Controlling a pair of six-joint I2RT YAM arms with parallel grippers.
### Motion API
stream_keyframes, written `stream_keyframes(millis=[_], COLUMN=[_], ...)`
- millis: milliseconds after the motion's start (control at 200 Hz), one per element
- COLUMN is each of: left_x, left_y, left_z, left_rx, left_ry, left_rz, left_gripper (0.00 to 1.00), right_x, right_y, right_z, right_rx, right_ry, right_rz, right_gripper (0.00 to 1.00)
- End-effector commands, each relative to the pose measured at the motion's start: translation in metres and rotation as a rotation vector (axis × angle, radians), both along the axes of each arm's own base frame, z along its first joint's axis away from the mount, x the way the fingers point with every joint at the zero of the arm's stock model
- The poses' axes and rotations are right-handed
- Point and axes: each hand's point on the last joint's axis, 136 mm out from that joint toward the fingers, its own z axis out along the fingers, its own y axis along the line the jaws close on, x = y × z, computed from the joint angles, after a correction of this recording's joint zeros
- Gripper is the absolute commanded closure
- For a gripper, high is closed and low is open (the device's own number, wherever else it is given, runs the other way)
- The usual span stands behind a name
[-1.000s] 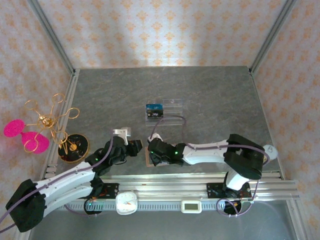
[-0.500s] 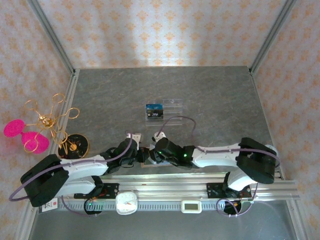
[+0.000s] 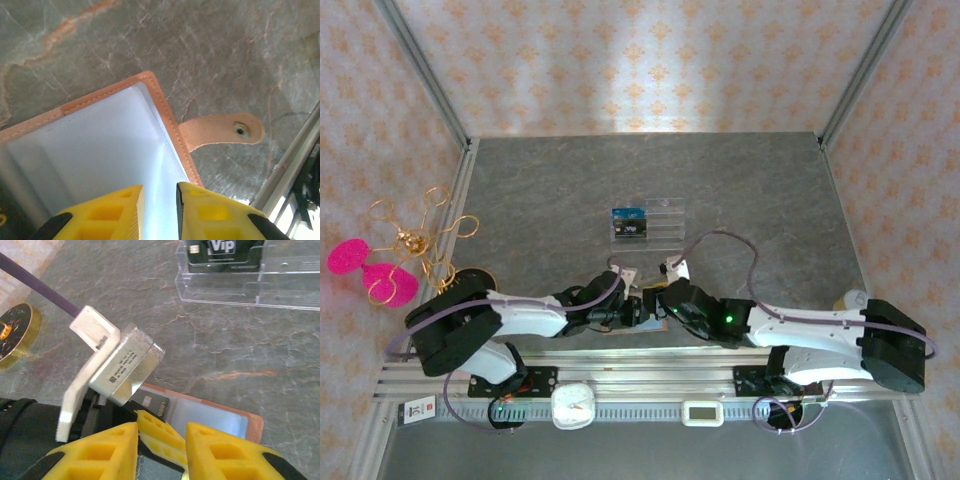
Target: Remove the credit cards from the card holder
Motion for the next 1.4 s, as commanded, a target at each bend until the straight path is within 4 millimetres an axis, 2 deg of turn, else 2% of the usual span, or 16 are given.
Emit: stream_keyframes(millis=[0,120,210,295,365,440,596,841,961,1166,1392], left_x=[0.003,0.012,0.016,0.018,0.018,0.017,0.016,0.012,0.008,0.005,0.006], left_y=[-0.007,0.014,0.04,0.067,0.085,0.094,0.097,0.104,0.106,0.105,0.105], left_z=[0.018,0.053,0.069,0.065,0.051,0.037,0.019,-0.01,-0.019,-0.022,-0.025], left_rx=[-0.049,-0.091,-0.085,-0.032,-0.003,0.013,0.05,0.15,0.174,0.17,0.186], left_ry=[-0.039,-0.144,-0.211,-0.233,-0.211,-0.182,-0.165,-0.12,-0.091,-0.084,-0.085], left_rz=[-0.008,0.099,0.194,0.268,0.297,0.306,0.295,0.282,0.268,0.257,0.252], left_gripper=[0.72,0.54,0.48,0.51,0.57,0.61,0.66,0.76,0.79,0.83,0.86], right_x=[0.004,0.002,-0.004,-0.014,-0.02,-0.024,-0.027,-0.027,-0.023,-0.016,-0.011], right_y=[-0.015,-0.013,0.002,0.028,0.048,0.062,0.073,0.078,0.078,0.072,0.053], right_z=[0.001,0.004,0.004,0.007,-0.005,-0.018,-0.045,-0.067,-0.071,-0.083,-0.099], right_rx=[-0.002,0.015,0.04,0.092,0.084,0.059,0.033,0.014,0.001,-0.056,-0.126], right_ry=[0.0,0.009,0.043,0.102,0.177,0.241,0.344,0.436,0.441,0.443,0.457], right_rz=[-0.074,-0.063,0.012,0.139,0.217,0.258,0.271,0.252,0.236,0.181,0.088], right_gripper=[0.7,0.7,0.72,0.73,0.73,0.73,0.74,0.71,0.71,0.72,0.72])
